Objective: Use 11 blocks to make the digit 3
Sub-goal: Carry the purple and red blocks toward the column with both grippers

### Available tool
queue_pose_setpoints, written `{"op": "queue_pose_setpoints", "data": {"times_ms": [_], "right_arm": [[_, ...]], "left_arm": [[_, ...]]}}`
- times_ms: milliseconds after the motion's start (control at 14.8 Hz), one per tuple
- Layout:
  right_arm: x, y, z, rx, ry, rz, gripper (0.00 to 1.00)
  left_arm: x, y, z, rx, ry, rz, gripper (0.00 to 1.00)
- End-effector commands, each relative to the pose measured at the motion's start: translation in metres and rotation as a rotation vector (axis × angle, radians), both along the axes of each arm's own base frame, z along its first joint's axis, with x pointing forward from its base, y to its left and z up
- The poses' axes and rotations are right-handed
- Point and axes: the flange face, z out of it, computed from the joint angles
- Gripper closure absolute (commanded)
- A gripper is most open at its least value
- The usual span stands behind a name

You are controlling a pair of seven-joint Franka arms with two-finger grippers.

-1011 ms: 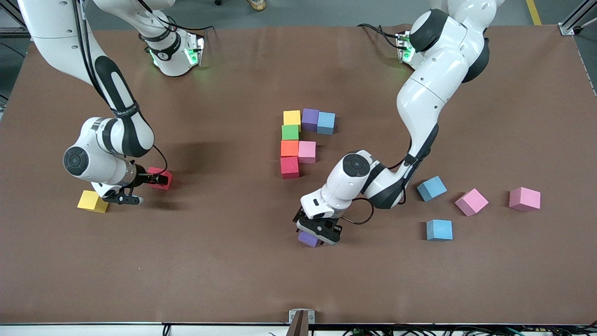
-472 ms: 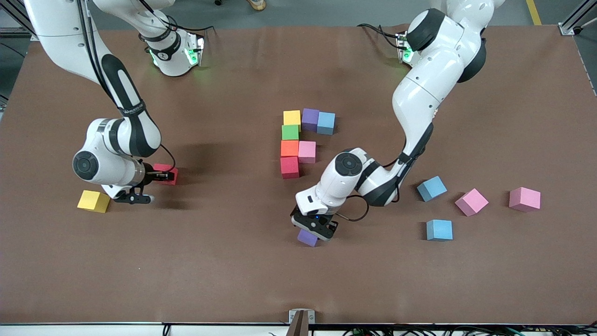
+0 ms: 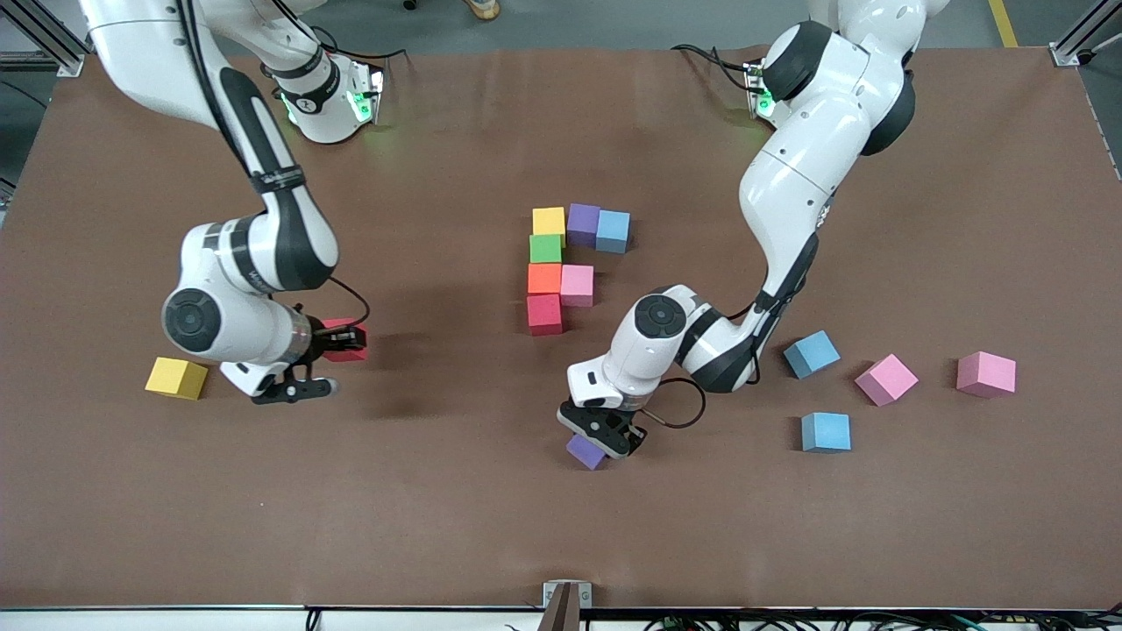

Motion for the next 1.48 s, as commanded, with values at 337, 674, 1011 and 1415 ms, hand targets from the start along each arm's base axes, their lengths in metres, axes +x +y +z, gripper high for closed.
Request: {"op": "queue_pose_setpoints", "data": {"times_ms": [337, 674, 1011, 1415], "right_arm": [[0.024, 0.127, -0.015, -0.007, -0.042, 0.073, 0.63], [0.023, 0.212, -0.029, -0.014, -0.095, 0.068, 0.63], [0.014, 0.277, -0.038, -0.004, -0.145, 0.063, 0.63], [-0.001, 0.311, -0.064, 0.02, -0.203, 0.079, 0.63]], "left_arm": [[-0.041, 0.095, 0.057, 0.139, 0.058, -0.105, 0.79], [-0.106, 0.153, 0.062, 0.254, 0.119, -0.304, 0.76], [-0.162, 0.14, 0.043, 0.324, 0.15, -0.598, 0.74], [-0.188, 0.111, 0.033, 0.318, 0.144, -0.784, 0.77]]}}
